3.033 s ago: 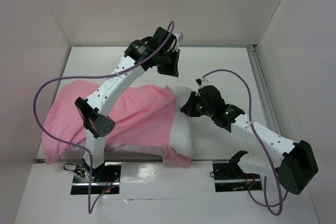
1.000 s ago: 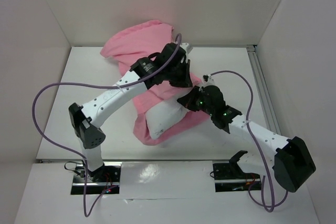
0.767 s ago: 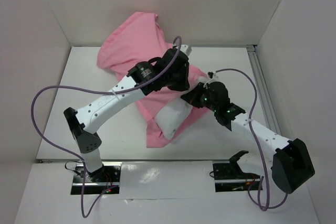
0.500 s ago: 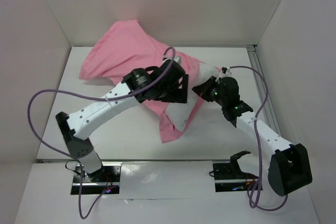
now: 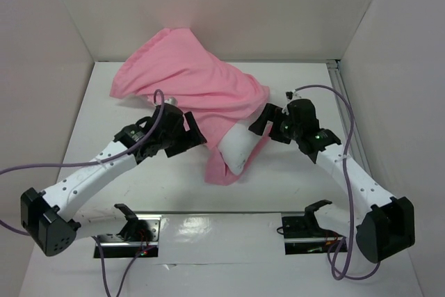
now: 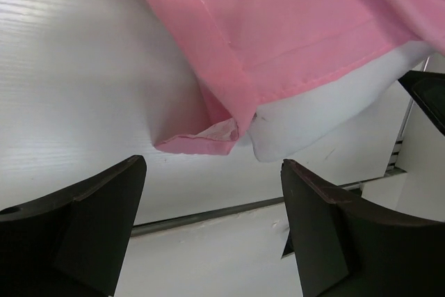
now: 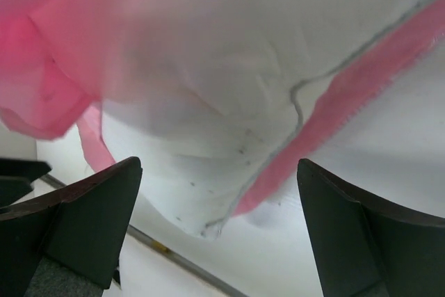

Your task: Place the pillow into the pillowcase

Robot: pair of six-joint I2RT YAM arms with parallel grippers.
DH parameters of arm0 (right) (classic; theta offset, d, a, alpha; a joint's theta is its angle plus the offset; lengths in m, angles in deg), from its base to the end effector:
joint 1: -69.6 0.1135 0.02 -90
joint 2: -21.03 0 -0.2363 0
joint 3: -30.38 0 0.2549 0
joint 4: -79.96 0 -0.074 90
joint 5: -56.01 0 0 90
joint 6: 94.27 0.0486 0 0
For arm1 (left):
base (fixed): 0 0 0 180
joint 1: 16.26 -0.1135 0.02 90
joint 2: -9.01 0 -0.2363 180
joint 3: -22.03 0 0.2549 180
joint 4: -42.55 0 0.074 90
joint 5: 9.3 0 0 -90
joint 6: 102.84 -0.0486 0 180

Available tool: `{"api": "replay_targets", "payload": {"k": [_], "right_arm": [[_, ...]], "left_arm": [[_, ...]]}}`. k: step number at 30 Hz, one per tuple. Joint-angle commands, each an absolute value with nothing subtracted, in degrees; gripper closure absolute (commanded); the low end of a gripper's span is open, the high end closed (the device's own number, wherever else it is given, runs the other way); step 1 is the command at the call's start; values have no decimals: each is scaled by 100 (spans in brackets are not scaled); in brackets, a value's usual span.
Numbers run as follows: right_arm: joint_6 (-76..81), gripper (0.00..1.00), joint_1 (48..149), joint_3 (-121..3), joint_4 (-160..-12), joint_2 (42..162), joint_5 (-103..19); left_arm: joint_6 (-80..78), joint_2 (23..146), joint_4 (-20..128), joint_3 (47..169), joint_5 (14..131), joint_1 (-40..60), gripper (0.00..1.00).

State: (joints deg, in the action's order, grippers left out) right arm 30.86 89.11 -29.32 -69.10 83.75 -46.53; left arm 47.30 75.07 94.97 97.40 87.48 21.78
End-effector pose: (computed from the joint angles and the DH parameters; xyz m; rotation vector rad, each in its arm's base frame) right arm 0.2481 0.0991 0.2423 0.1755 2.2477 0.7694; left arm 0.2122 -0.1587 0.2872 -0.5270 2.3727 -0.7021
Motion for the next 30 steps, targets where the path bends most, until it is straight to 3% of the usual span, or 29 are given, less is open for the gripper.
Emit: {"api": "replay_targets", "payload": {"k": [1, 9, 19, 23, 24, 28, 29, 30], "right_arm": [[2886, 0, 8938, -2964, -6279, 8010, -4744], [2781, 0, 8990, -2771, -6093, 7860, -5226], [2912, 0, 9605, -2587, -6725, 8431, -5588], [3052, 0, 9825, -2376, -7103, 8729, -5588], [3053, 0, 9878, -2375, -7339, 8808, -5535], [3491, 19, 10307, -2226, -8173, 9133, -5517], [3553, 43, 10370, -2304, -8342, 9378, -5517], [3606, 58, 10370, -2383, -8665, 9528, -5456]], "left_arm": [[4771, 7484, 8414, 9454, 8211, 2126, 9], [4719, 8345, 7630, 9365, 8149, 2074, 12], [4683, 8882, 7418, 9497, 8228, 2074, 37], [4684, 8759, 7418, 9444, 8342, 2074, 75], [4684, 8759, 7418, 9444, 8342, 2074, 96], [4622, 8610, 7533, 9549, 8342, 2074, 100], [4570, 8522, 7533, 9550, 8342, 2126, 100], [4474, 8521, 7533, 9611, 8342, 2126, 100]]}}
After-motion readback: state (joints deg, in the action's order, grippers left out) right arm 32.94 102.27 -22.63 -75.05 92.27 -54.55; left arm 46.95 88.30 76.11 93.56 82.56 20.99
